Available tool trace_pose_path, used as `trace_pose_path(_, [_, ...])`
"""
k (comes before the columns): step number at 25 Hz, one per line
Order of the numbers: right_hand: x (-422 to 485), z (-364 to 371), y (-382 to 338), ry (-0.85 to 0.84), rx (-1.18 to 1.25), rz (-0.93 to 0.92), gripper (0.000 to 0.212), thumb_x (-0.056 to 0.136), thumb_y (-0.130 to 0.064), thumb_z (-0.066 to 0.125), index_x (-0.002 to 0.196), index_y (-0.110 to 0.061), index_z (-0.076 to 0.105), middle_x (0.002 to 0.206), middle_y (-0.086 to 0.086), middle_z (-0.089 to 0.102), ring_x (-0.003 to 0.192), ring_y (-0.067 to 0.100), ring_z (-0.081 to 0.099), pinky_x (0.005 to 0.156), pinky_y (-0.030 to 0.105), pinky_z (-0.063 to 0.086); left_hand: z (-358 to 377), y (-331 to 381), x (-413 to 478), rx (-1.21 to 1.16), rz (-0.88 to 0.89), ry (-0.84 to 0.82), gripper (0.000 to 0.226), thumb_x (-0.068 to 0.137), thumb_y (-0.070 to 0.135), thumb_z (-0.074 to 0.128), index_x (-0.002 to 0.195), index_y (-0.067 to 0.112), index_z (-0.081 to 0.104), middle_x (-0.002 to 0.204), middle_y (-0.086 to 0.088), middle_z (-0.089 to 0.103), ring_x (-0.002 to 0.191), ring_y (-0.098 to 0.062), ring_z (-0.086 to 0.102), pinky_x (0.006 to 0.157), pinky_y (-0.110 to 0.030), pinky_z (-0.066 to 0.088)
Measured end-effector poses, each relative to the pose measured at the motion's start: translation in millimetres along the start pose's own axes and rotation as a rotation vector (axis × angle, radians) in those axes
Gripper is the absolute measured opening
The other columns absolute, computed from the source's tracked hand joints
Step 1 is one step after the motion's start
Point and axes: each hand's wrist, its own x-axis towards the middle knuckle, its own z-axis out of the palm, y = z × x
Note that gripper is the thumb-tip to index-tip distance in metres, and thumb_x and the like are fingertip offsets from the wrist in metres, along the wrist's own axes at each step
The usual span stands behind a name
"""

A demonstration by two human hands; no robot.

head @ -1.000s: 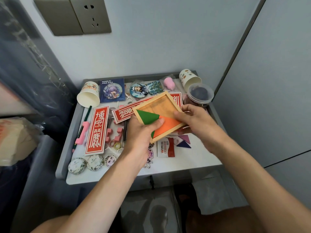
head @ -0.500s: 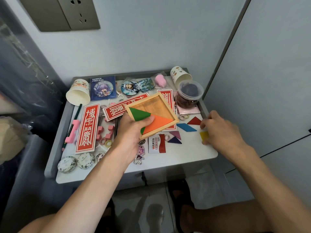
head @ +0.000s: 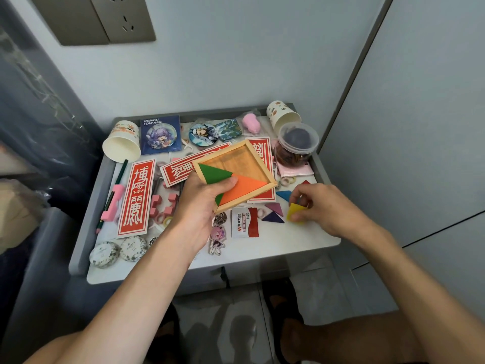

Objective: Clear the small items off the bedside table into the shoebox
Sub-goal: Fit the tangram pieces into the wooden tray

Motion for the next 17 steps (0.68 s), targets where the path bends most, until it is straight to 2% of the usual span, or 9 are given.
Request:
trace_pose_path(4, [1,16,-12,-0.071,-0.025,-0.048,0.024,0.083,-0.032,0.075,0.097,-0.042,0.057,0.100,-0.011,0.058,0.097,0.012,0.056,0.079,0.030,0.049,-3,0,0,0.008,0.009,-0.004,0.033,0.081,0.004,0.074,0.109,0.015,0.062,0.093,0.004,0.078,0.085,-0.013,0.075,0.071,-0.029,0.059])
trace_pose_path(8, [-4,30,-23,0.115,-0.212,-0.136,0.029,0.078,-0.047,0.075,0.098,-0.037,0.056,0.098,-0.013,0.059,0.091,0.011,0.057,0.068,0.027,0.044,-5,0,1,-0.003,0.008,0.004,0.037,0.080,0.002,0.074,0.112,0.013,0.060,0.094,0.002,0.078,0.086,-0.014,0.075,0.074,-0.033,0.060])
trace_pose_path(10, [-5,32,-26,0.145,-0.229,-0.172,0.032,0.077,-0.046,0.075,0.099,-0.035,0.056,0.104,-0.011,0.062,0.095,0.014,0.059,0.069,0.028,0.042,-6,0,1,-0.005,0.006,0.010,0.039,0.079,0.003,0.075,0.114,0.013,0.060,0.096,0.002,0.077,0.089,-0.016,0.074,0.080,-0.036,0.060])
trace_pose_path(12, [-5,32,-28,0.140,-0.244,-0.159,0.031,0.078,-0.044,0.076,0.100,-0.033,0.058,0.108,-0.009,0.063,0.098,0.017,0.060,0.072,0.031,0.046,-6,0,2,-0.001,0.006,0.010,0.040,0.079,0.003,0.075,0.115,0.013,0.060,0.097,0.002,0.077,0.091,-0.016,0.074,0.082,-0.037,0.060])
trace_pose_path(17, [-5,34,-31,0.088,-0.300,-0.044,0.033,0.081,-0.040,0.074,0.105,-0.026,0.058,0.113,-0.004,0.056,0.099,0.019,0.057,0.079,0.035,0.050,-7,-3,0,-0.007,0.005,0.006,0.031,0.083,0.011,0.074,0.110,0.019,0.063,0.096,0.006,0.077,0.089,-0.012,0.074,0.074,-0.030,0.058])
